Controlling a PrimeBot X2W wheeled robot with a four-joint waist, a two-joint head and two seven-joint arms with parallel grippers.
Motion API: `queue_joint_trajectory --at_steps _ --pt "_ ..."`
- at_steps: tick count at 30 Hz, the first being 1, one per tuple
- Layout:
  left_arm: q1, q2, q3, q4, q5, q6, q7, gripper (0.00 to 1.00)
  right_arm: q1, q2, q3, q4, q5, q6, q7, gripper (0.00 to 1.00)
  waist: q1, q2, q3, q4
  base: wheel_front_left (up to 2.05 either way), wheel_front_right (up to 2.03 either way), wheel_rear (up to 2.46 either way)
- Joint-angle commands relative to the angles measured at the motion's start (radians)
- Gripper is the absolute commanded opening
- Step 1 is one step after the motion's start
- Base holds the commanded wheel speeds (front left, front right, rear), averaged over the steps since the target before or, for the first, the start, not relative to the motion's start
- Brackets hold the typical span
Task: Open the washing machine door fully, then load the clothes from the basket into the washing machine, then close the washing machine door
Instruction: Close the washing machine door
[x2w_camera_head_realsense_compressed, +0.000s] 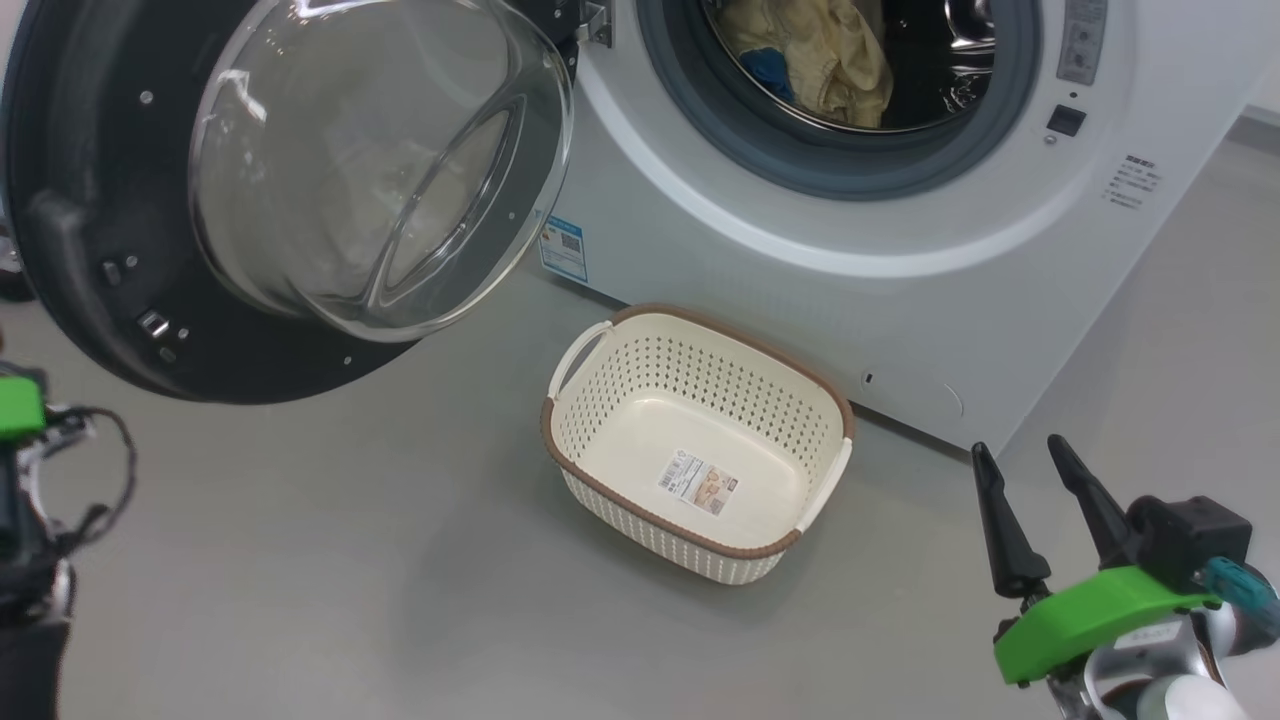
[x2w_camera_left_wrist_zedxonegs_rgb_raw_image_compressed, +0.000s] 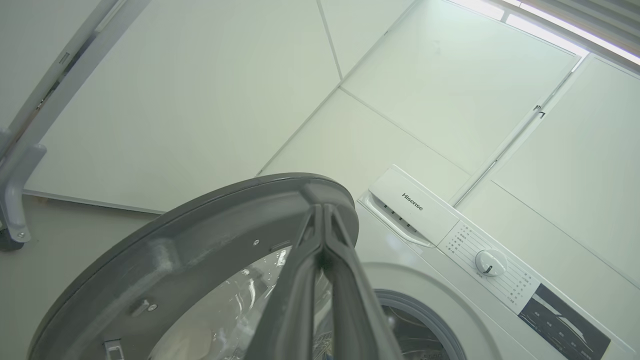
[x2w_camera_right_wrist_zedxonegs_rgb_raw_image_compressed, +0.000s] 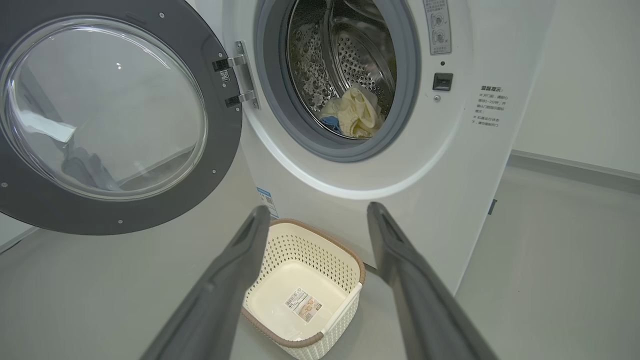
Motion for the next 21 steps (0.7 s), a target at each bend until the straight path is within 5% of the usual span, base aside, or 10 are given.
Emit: queue_joint_trajectory --at_steps 1,13,21 --pt "-0.088 0.064 0.069 -0.004 -0.065 -0.015 0.022 0.00 -0.046 -0.010 0.024 -0.042 -0.012 0.004 0.007 1.00 0.0000 0.0000 0.007 -0.013 0.00 0.00 0.00" --pt "-0.260 0.224 0.217 0.232 -0.479 -0.023 0.213 0.00 -0.073 -0.010 0.024 -0.072 -0.039 0.004 0.040 1.00 0.0000 0.0000 0.066 -0.088 0.00 0.00 0.00" --pt "-0.282 0.279 0.282 0.401 -0.559 -0.024 0.268 0.00 -0.094 -0.010 0.023 -0.099 -0.065 0.004 0.072 1.00 0.0000 0.0000 0.112 -0.141 0.00 0.00 0.00"
